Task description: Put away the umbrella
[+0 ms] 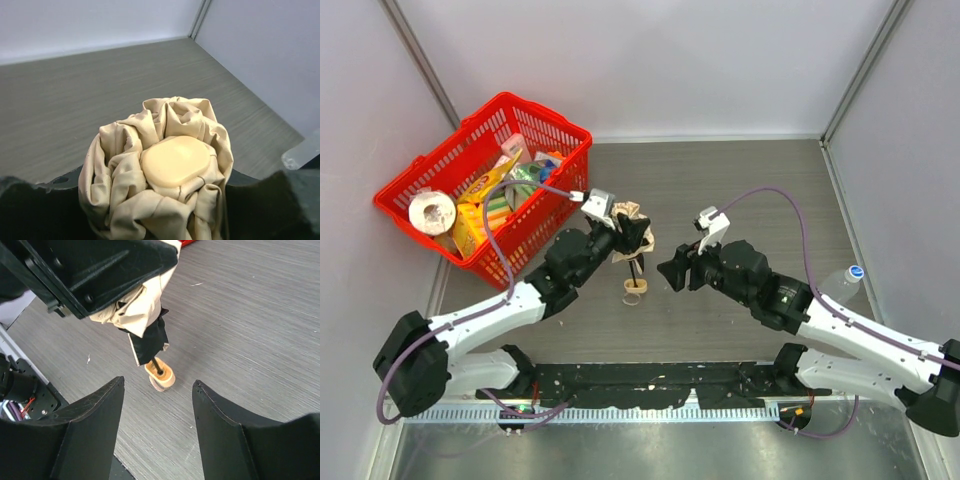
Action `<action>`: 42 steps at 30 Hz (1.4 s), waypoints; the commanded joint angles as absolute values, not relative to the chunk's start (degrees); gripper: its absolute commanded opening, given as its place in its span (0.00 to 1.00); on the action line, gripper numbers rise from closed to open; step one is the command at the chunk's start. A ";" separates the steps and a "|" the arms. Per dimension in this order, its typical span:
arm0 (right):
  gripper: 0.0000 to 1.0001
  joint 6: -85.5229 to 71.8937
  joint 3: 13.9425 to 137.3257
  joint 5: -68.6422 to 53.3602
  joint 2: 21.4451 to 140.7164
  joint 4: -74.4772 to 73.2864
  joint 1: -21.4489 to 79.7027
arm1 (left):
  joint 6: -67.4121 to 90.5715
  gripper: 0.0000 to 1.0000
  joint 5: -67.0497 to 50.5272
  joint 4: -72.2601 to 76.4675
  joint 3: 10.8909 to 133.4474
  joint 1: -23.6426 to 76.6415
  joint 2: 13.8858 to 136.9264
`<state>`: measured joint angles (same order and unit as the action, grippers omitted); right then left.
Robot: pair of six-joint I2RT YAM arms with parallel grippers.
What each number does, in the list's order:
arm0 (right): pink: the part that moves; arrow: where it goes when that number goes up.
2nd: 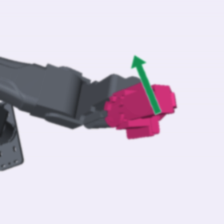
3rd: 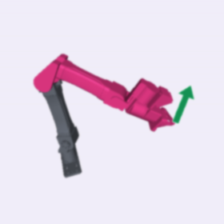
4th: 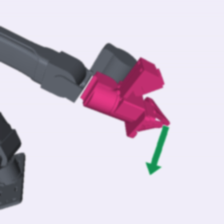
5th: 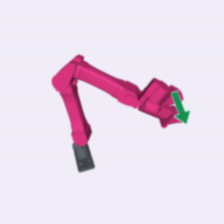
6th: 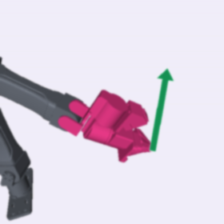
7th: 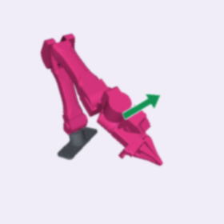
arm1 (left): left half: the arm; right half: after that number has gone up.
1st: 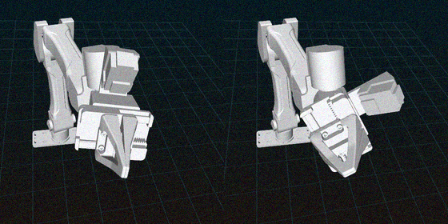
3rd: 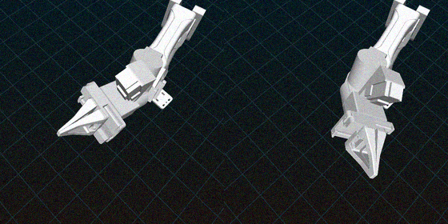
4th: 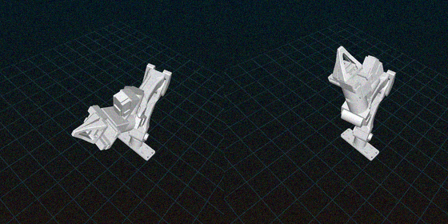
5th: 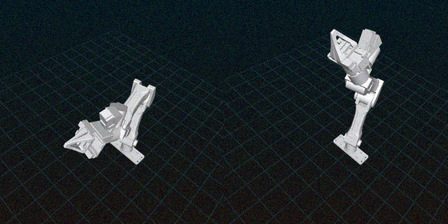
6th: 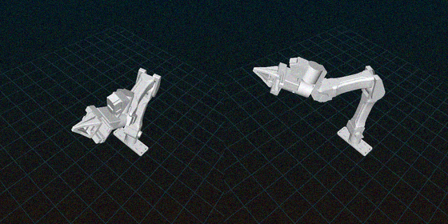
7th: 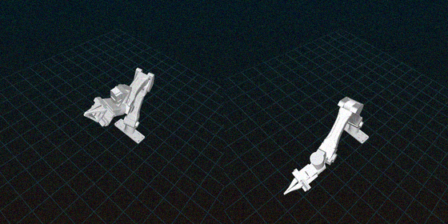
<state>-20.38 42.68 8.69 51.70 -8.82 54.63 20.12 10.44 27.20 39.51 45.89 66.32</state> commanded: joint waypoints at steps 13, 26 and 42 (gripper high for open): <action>0.60 -23.99 37.19 14.76 45.18 -9.93 54.23 | 8.25 0.00 10.36 81.09 17.07 50.53 86.02; 0.62 -21.98 35.87 -14.37 49.40 -9.59 52.91 | 22.85 0.00 -11.40 63.35 24.05 48.60 68.33; 0.74 -17.22 40.34 -8.25 50.60 10.98 57.04 | 53.70 0.00 5.53 20.50 39.36 47.99 56.16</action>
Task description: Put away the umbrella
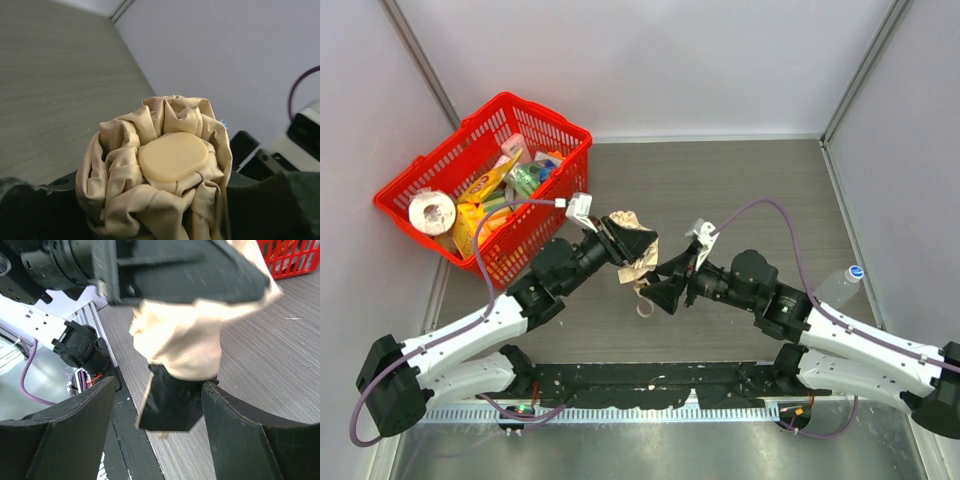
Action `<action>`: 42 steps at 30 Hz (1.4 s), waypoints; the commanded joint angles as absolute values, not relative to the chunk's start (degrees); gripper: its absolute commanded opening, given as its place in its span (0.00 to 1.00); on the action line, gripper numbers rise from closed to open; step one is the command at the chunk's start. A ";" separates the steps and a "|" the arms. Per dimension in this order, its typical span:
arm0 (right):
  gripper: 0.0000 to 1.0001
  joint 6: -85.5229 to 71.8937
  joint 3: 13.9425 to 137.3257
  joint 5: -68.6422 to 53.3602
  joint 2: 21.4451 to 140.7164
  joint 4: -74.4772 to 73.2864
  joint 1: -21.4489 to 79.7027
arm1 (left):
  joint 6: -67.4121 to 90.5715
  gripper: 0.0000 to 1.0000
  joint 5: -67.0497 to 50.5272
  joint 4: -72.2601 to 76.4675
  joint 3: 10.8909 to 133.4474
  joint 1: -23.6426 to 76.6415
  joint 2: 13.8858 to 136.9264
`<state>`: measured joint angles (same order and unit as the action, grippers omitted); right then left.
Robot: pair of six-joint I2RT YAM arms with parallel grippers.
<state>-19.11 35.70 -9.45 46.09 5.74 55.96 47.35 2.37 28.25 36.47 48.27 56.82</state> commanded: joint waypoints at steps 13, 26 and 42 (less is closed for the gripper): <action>0.30 -26.63 40.87 -5.62 65.73 22.49 57.57 | 60.91 0.26 8.62 7.38 42.19 47.55 56.78; 0.00 -37.09 26.99 -15.48 64.08 39.99 51.77 | 56.61 1.00 2.02 -2.17 42.63 39.38 46.59; 0.00 -53.96 26.80 -33.03 77.16 51.32 28.04 | 48.78 1.00 13.81 -13.36 43.15 37.71 34.63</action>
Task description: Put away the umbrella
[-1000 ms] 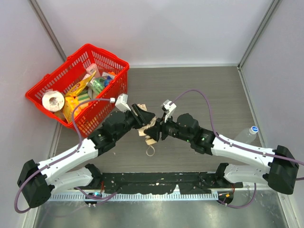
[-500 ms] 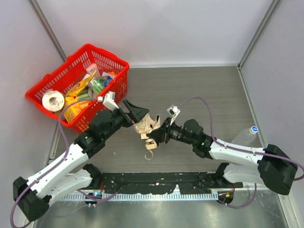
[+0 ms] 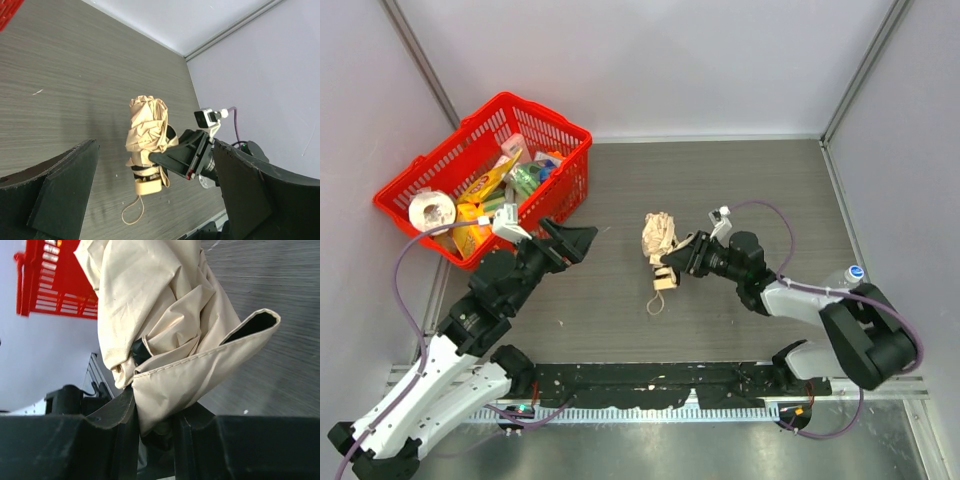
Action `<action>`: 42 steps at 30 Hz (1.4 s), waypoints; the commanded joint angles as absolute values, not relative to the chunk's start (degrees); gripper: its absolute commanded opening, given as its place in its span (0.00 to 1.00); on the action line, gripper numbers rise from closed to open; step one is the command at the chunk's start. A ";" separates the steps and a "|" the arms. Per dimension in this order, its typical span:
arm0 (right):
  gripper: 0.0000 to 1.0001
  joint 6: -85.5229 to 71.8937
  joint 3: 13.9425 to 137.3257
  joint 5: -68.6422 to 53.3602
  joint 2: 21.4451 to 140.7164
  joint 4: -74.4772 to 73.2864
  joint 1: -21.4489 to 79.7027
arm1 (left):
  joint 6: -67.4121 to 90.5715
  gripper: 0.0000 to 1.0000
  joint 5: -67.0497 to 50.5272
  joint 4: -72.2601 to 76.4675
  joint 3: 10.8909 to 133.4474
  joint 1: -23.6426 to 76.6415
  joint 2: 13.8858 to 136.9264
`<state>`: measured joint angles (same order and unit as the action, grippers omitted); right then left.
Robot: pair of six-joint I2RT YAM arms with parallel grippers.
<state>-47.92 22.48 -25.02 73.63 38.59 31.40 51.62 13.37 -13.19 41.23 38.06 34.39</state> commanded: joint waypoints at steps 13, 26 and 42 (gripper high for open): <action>0.00 -20.93 66.78 45.38 92.53 -35.21 26.98 | 48.08 1.00 8.62 -12.13 43.15 37.71 36.56; 0.19 -23.56 95.78 63.02 126.19 -53.52 34.00 | 44.47 1.00 5.45 -13.53 44.74 37.71 36.48; 0.76 -14.59 89.22 34.05 104.61 -42.73 39.64 | 45.00 1.00 2.55 -12.66 45.00 37.70 38.49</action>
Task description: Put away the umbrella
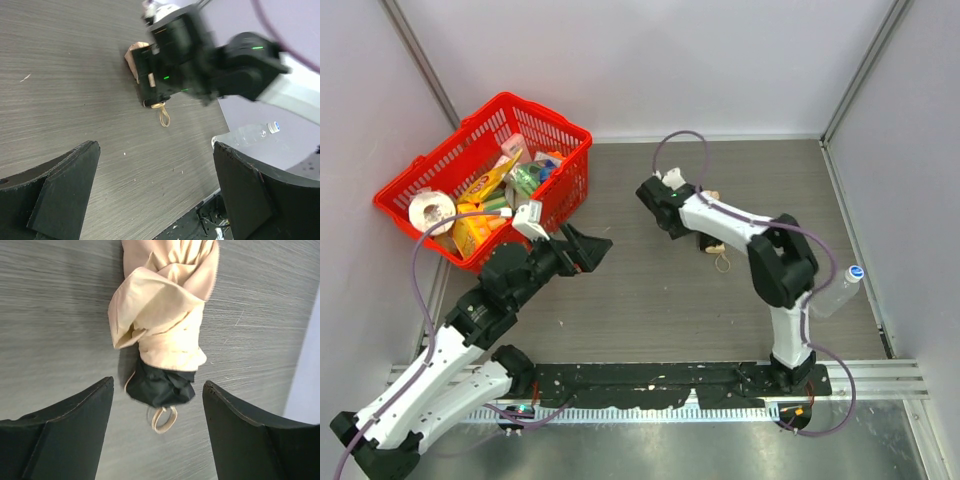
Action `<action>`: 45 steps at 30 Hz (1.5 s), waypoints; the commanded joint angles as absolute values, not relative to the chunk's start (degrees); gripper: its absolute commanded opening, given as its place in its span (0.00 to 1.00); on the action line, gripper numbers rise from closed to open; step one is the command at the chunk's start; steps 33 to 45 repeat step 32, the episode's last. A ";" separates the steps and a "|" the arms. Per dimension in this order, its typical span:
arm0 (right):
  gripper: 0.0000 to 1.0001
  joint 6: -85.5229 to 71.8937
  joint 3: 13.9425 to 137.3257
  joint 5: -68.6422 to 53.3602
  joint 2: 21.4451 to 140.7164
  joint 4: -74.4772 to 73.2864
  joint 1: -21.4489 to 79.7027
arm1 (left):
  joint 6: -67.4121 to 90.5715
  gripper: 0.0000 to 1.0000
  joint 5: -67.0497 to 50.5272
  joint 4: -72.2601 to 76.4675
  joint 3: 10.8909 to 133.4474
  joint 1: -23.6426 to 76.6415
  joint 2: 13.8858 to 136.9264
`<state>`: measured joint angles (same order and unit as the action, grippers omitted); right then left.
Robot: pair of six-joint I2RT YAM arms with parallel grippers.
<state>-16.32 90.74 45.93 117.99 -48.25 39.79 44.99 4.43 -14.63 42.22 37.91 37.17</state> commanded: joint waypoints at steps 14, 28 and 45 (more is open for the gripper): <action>0.77 -9.32 66.18 18.12 47.32 -24.35 39.73 | 43.24 1.00 0.26 5.69 42.98 37.53 35.25; 0.77 -7.30 63.03 23.20 25.94 -20.14 39.81 | 39.12 1.00 -1.32 14.41 44.82 37.44 31.03; 0.78 -6.77 62.75 23.56 22.59 -18.90 39.81 | 36.57 1.00 -1.14 13.63 46.31 37.44 29.18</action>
